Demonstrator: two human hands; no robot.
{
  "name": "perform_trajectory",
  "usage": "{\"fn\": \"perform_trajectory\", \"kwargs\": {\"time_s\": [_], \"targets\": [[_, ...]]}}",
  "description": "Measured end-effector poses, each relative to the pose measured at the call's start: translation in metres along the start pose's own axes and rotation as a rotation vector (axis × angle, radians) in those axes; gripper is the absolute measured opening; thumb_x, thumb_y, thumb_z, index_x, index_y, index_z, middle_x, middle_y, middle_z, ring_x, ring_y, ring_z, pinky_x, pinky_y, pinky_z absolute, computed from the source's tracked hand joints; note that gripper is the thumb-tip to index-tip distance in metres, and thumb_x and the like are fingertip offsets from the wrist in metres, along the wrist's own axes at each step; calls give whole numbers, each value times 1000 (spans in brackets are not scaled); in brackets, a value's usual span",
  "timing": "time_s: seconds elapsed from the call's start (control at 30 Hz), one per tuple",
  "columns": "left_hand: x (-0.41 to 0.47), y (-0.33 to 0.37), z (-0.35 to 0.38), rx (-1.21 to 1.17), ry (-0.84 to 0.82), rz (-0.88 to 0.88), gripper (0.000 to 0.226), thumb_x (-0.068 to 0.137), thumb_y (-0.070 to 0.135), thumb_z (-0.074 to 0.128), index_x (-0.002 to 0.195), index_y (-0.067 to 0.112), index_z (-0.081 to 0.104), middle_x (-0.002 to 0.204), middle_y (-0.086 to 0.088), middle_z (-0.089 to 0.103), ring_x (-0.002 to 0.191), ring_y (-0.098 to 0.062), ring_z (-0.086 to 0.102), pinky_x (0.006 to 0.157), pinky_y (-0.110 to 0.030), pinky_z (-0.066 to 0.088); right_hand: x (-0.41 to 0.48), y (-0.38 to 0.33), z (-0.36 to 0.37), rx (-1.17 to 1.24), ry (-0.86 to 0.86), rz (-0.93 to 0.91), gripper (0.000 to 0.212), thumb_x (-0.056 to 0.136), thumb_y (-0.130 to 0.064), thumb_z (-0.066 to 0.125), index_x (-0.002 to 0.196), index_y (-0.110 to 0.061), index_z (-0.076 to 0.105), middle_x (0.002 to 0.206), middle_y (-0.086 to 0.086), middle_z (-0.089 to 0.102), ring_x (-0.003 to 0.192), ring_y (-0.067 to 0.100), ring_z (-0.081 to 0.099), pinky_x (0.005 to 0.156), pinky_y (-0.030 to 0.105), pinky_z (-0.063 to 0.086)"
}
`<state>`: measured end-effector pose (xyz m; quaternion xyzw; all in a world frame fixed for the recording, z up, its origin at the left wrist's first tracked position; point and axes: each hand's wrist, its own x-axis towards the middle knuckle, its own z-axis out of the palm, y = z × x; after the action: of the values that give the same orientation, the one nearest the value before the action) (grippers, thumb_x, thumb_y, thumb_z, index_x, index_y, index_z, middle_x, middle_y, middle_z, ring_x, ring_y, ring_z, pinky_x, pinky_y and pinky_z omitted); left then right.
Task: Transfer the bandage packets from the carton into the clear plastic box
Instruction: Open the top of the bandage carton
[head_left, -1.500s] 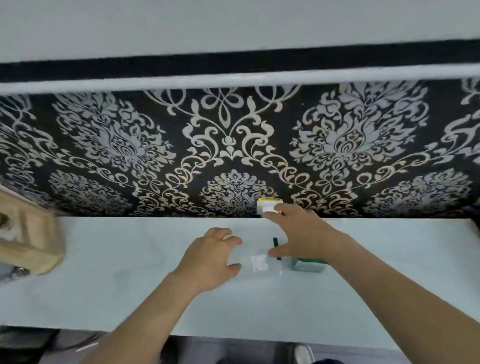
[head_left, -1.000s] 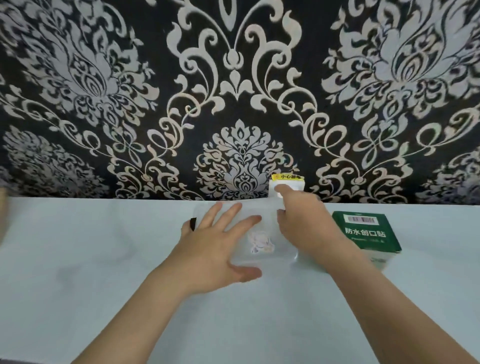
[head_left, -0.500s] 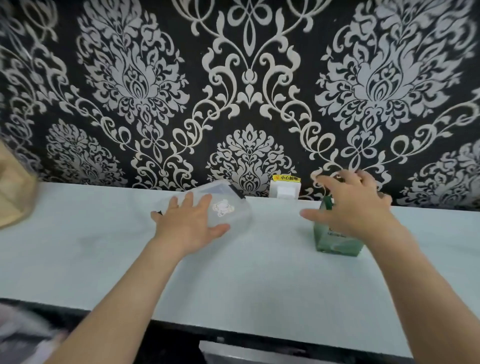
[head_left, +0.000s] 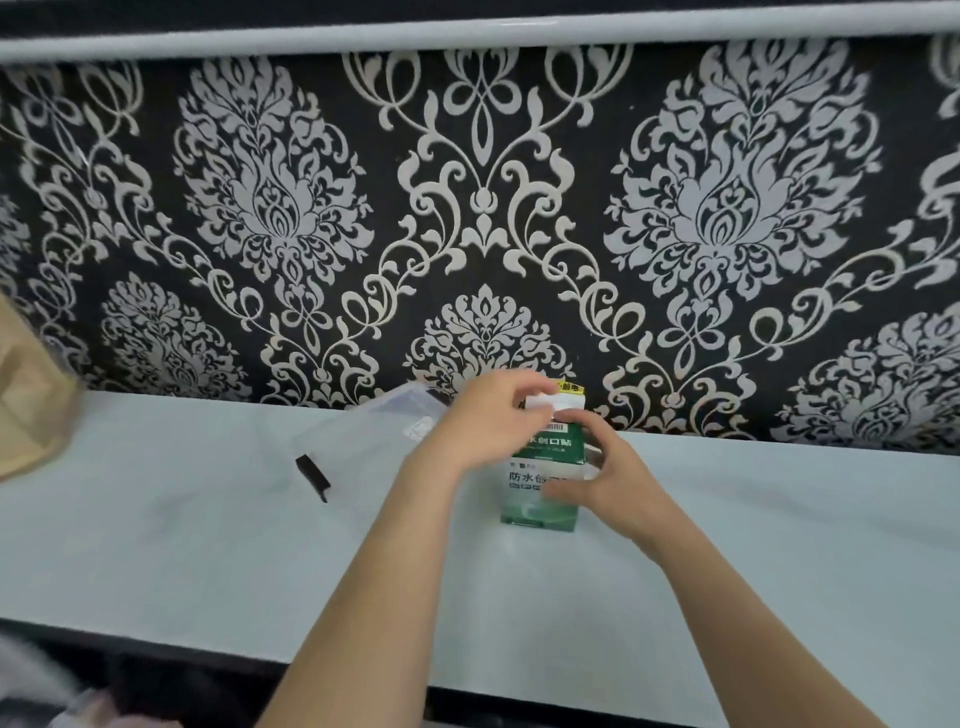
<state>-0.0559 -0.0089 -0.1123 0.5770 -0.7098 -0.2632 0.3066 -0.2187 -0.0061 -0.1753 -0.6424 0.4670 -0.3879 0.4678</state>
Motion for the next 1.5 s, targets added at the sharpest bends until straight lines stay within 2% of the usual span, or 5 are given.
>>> {"fn": "perform_trajectory", "kwargs": {"time_s": [0.43,0.73,1.13,1.37,1.5], "targets": [[-10,-41,28,-299,225,60,31,69,14,84,89,36,74,91,21,71,87,-3,66,85,-34,55,18,-7,-16,188,38,128,29,81,-36,75,108,-27,69,93,4,77,85,18,74,73,23,53],[-4,-39,43,237,485,481,7,82,20,72,86,17,76,90,9,72,87,-11,61,80,-24,48,19,4,-20,155,77,136,50,70,-50,80,112,-25,70,102,-4,75,91,8,71,87,27,54],[-14,-30,37,-287,330,44,18,100,16,47,84,16,55,77,10,62,67,2,54,62,-11,42,14,0,-19,332,-92,71,56,76,-14,75,128,-24,58,116,5,70,105,18,68,93,31,54],[-19,-35,20,-455,-162,-35,47,77,59,68,116,33,62,115,15,66,107,7,58,90,-16,47,16,10,-29,430,-208,63,62,78,-5,74,135,-17,51,126,8,65,117,27,62,102,42,47],[-20,-40,16,-330,-109,-61,60,73,30,83,127,30,58,118,19,64,108,14,56,97,-19,45,15,10,-35,405,-223,48,64,75,-6,77,133,-18,54,132,10,61,121,24,59,107,45,42]]}}
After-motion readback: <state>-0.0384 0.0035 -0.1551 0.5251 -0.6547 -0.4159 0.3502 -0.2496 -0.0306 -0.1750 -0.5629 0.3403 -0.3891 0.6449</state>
